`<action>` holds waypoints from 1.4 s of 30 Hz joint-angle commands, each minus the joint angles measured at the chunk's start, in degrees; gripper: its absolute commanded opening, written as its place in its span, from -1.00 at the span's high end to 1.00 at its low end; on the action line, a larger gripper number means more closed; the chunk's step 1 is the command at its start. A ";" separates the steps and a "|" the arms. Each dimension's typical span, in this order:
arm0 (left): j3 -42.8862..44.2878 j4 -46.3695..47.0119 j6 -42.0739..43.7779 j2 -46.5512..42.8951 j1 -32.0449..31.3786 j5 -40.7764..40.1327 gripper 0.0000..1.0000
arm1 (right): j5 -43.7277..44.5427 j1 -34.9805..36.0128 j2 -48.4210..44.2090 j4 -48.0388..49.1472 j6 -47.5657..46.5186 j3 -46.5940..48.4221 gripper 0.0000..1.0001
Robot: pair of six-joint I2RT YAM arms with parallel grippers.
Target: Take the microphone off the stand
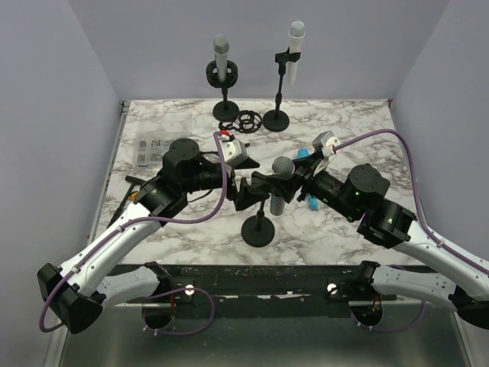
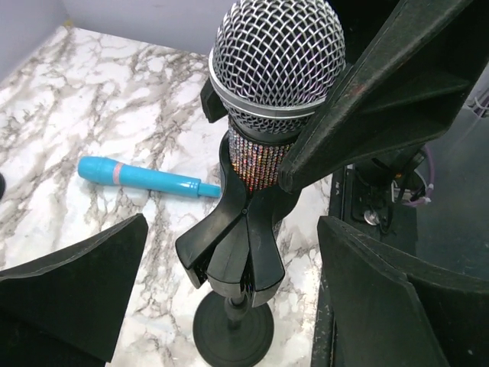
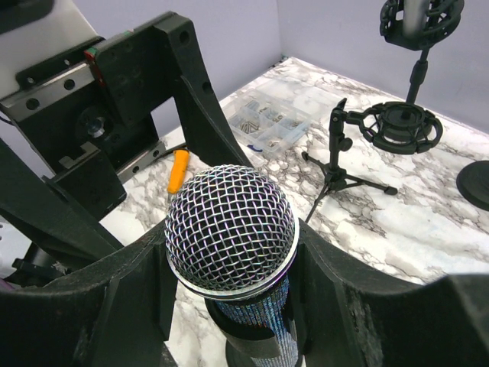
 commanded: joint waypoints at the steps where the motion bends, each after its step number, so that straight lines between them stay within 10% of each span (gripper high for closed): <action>1: 0.85 -1.13 0.91 2.56 -0.08 4.45 -0.74 | 1.23 0.02 -1.20 1.12 -0.50 0.14 0.80; 8: 2.39 -1.50 -0.35 5.49 -0.43 4.54 1.00 | 0.82 0.07 -1.08 1.47 -0.51 0.66 0.81; 31: 2.38 -3.26 1.48 4.22 -1.26 -1.54 1.00 | 8.31 0.04 4.84 5.54 -9.94 23.58 0.99; 42: 2.20 -2.86 0.51 2.70 -1.31 -5.20 1.00 | 29.04 0.11 -1.79 16.02 -16.80 15.22 0.99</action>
